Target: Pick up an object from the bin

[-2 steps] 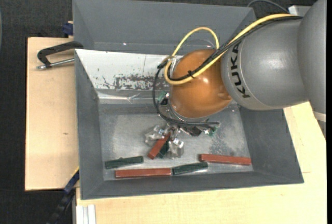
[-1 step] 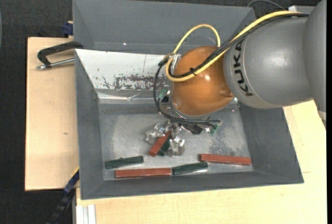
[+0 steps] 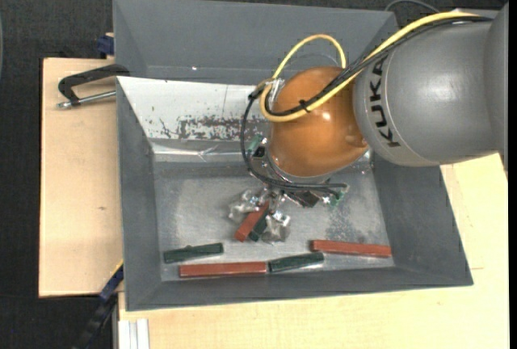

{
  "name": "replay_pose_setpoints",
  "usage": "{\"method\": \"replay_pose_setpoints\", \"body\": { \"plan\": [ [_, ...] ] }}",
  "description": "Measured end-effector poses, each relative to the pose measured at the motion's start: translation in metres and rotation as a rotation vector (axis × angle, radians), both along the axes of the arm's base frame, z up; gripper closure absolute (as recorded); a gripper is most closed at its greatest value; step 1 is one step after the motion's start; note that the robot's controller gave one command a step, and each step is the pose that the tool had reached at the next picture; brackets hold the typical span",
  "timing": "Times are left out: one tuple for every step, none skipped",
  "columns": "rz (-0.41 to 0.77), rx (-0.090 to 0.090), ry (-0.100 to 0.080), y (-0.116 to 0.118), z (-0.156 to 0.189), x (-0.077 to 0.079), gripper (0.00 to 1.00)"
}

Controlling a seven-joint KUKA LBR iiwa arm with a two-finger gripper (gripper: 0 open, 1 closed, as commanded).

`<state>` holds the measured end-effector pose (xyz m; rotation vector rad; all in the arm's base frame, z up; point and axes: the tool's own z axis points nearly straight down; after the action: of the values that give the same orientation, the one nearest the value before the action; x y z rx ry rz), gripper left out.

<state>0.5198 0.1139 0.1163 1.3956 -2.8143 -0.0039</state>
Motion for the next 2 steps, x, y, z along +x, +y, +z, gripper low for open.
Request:
{"method": "replay_pose_setpoints", "body": {
  "plan": [
    [-0.001,0.000,-0.003,0.000,0.021,0.000,1.00],
    [-0.001,0.001,-0.008,0.001,0.033,0.002,1.00]
  ]
}}
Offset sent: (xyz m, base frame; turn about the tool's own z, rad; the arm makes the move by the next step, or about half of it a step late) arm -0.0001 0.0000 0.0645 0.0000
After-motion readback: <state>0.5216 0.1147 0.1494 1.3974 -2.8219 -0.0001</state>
